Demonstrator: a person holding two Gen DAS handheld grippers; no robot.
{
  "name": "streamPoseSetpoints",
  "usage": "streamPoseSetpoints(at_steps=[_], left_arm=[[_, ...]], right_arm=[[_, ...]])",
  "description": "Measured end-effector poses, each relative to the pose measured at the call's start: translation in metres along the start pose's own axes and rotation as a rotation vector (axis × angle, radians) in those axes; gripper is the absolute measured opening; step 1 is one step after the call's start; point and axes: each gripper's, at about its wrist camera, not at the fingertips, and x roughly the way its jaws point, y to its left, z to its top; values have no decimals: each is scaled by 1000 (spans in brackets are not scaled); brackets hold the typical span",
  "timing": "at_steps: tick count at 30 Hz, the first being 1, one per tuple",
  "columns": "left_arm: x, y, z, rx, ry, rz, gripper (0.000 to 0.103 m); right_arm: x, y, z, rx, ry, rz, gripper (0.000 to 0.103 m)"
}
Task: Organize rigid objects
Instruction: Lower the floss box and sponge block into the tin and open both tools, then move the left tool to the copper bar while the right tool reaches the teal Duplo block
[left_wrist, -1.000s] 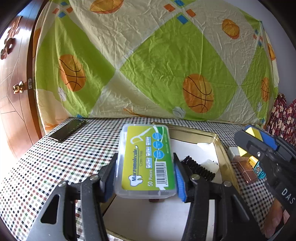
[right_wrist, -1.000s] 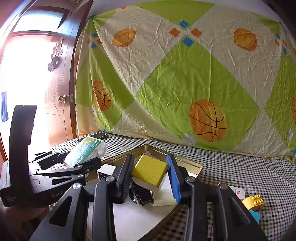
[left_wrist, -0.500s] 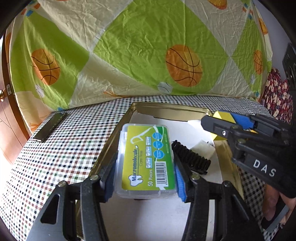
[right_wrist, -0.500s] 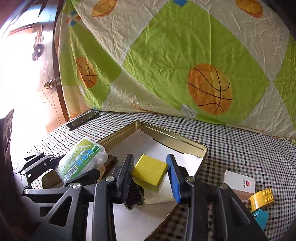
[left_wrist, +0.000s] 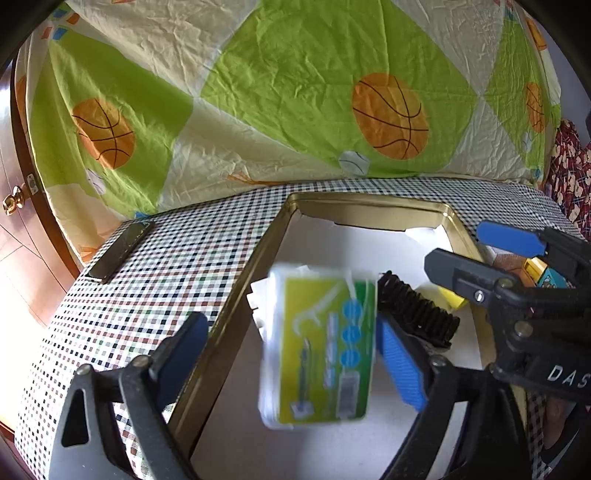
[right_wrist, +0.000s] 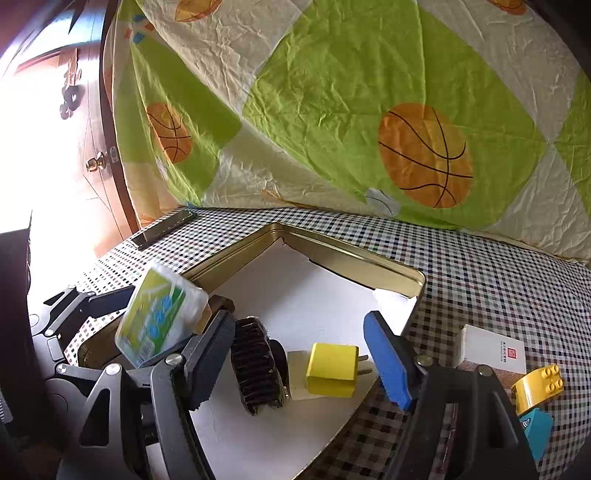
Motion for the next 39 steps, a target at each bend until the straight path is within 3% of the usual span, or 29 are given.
streamPoseSetpoints(at_steps=[8, 13, 20, 27, 32, 34, 39], left_arm=[[-24, -8, 2, -55, -68, 20, 102], [-39, -27, 5, -73, -116, -14, 102], [-50, -73, 12, -63, -155, -100, 102], [-42, -140, 13, 43, -126, -150, 102], [-40, -164, 14, 99, -122, -143, 103], [-34, -167, 15, 100, -107, -135, 102], [-24, -175, 16, 97, -82, -149, 102]], right_arm=[[-44, -40, -13, 50, -59, -76, 74], [-68, -85, -26, 114, -61, -196, 74], [-80, -158, -51, 288, 9, -313, 74], [-77, -177, -61, 329, 74, -279, 74], [-56, -179, -63, 333, 179, -230, 74], [-50, -181, -64, 340, 210, -220, 71], [-48, -181, -69, 313, 241, -225, 34]])
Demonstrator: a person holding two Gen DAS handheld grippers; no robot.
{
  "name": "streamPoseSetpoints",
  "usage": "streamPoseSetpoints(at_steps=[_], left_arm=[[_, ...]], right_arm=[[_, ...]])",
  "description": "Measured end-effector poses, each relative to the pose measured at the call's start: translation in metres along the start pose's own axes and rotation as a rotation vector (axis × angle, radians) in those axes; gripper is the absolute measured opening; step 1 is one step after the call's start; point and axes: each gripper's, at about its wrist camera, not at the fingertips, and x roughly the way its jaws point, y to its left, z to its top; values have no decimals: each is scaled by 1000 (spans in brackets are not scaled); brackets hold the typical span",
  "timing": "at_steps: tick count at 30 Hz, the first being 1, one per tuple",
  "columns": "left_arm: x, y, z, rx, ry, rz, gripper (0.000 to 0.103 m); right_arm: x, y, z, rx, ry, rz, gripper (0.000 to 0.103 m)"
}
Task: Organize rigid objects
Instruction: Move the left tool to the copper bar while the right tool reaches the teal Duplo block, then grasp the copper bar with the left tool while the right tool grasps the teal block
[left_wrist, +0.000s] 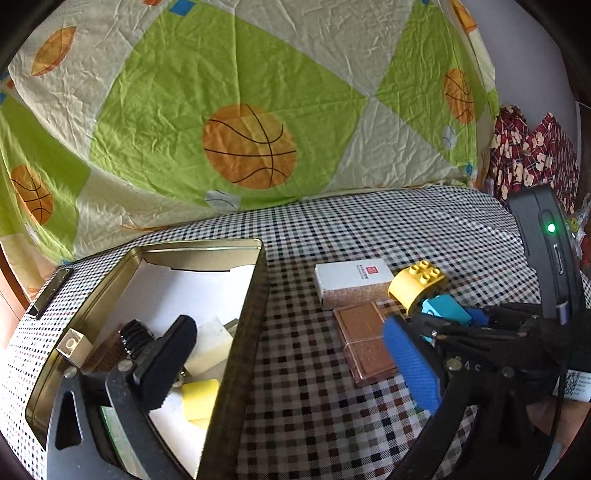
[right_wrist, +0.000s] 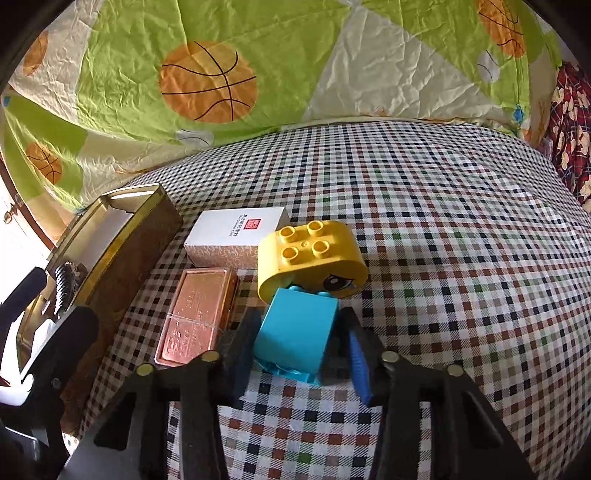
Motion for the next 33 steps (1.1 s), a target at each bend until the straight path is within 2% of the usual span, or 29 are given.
streamPoseSetpoints(at_steps=[7, 11, 16, 19, 24, 26, 29, 30, 33], left_arm=[[11, -25, -2, 54, 23, -44, 102], [22, -35, -2, 62, 77, -89, 96], [44, -43, 0, 57, 167, -139, 80], [56, -45, -1, 54, 228, -157, 79], [68, -46, -2, 44, 284, -165, 79], [72, -44, -4, 37, 309, -183, 66], [70, -43, -4, 30, 298, -185, 50], [69, -44, -4, 33, 295, -190, 47], [70, -42, -3, 25, 291, -214, 46]], right_arm=[[-15, -19, -1, 20, -55, -47, 34], [-23, -29, 0, 34, -83, -96, 34], [-26, -35, 1, 51, -95, -94, 34], [-26, -35, 1, 52, -91, -93, 34], [-23, -32, 2, 46, -80, -91, 34], [-22, -32, 2, 43, -78, -85, 34], [-23, -31, 2, 40, -86, -85, 34], [-24, -31, 1, 37, -92, -87, 34], [-27, -29, 0, 27, -110, -95, 34]])
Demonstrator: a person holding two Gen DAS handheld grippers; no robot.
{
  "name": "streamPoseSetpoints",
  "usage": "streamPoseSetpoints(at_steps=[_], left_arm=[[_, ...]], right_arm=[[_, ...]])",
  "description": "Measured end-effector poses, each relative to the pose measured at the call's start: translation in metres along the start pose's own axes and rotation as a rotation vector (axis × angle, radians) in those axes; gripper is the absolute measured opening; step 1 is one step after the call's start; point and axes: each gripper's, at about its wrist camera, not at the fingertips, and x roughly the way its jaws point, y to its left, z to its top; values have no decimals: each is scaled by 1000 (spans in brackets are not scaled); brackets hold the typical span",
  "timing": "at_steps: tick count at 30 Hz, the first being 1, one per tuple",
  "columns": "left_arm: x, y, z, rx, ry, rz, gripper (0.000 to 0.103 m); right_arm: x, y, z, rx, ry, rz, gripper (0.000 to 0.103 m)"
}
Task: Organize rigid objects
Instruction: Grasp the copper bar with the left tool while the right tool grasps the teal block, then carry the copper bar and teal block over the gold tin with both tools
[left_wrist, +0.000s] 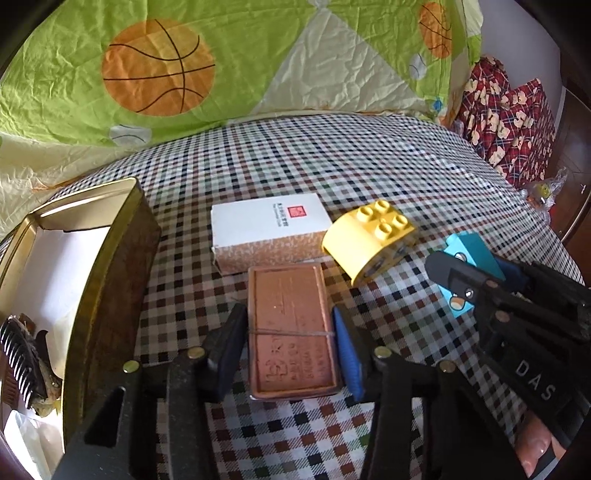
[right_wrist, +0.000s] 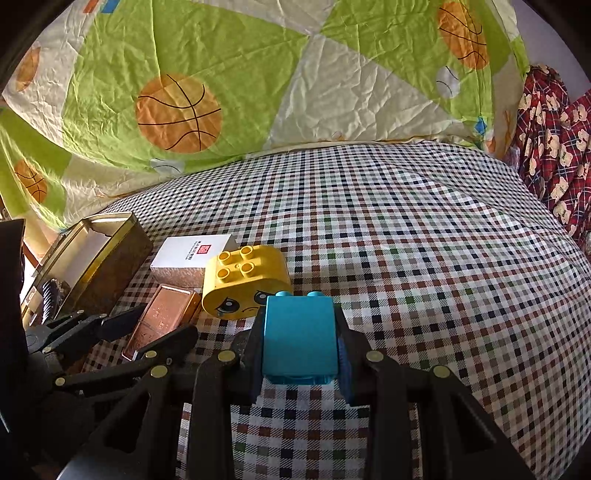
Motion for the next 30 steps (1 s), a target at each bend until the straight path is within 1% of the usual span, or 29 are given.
streamPoseSetpoints(at_steps=[4, 9, 22, 30], left_arm=[[-2, 2, 1, -9, -13, -20, 46], [-8, 2, 0, -11, -47, -21, 46], [-21, 1, 0, -6, -126, 9, 46], [-30, 5, -1, -25, -176, 20, 46]], right_arm=[[0, 1, 0, -8, -1, -4, 34], [-1, 1, -1, -9, -4, -2, 34], [-6, 3, -1, -20, -33, 6, 34], [-13, 7, -3, -42, -74, 14, 34]])
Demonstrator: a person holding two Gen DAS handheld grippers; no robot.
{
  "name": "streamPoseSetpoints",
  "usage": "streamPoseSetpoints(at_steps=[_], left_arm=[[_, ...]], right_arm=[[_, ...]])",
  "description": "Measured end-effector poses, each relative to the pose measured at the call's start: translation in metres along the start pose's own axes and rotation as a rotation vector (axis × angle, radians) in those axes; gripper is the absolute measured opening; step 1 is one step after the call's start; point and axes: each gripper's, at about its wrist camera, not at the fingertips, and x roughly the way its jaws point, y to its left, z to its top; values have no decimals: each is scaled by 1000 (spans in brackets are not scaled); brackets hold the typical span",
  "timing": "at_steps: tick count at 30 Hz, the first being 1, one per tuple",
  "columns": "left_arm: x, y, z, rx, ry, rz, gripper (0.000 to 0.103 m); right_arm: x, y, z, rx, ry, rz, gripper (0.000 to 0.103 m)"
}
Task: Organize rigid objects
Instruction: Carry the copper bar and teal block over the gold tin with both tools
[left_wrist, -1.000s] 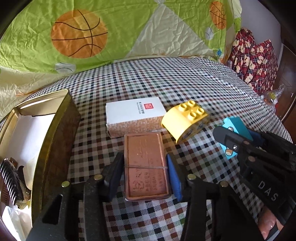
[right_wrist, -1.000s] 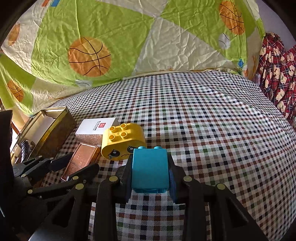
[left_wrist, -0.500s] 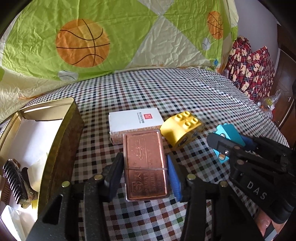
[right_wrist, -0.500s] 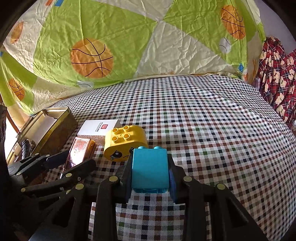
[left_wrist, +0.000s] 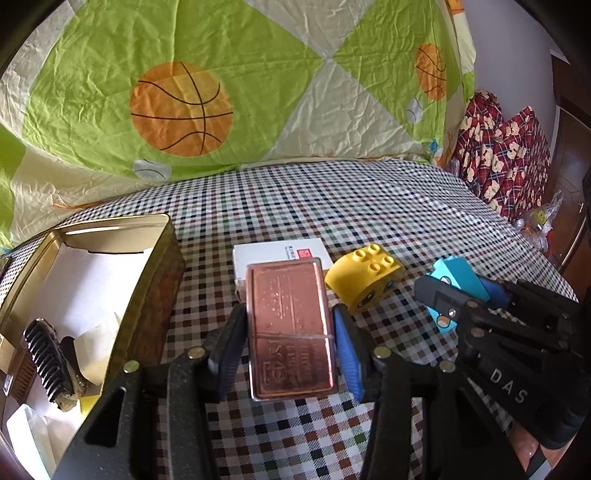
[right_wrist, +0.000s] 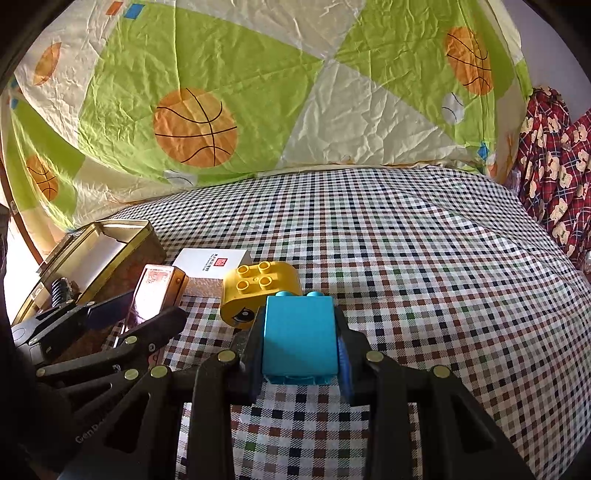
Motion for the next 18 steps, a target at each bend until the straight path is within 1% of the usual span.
streamPoseSetpoints(at_steps=[9, 18], left_arm=[[-14, 3, -2, -19, -74, 36, 46], [-24, 2, -4, -17, -128, 64, 46]], right_arm=[[-11, 5, -2, -19, -61, 14, 34], [-14, 6, -2, -24, -86, 15, 34]])
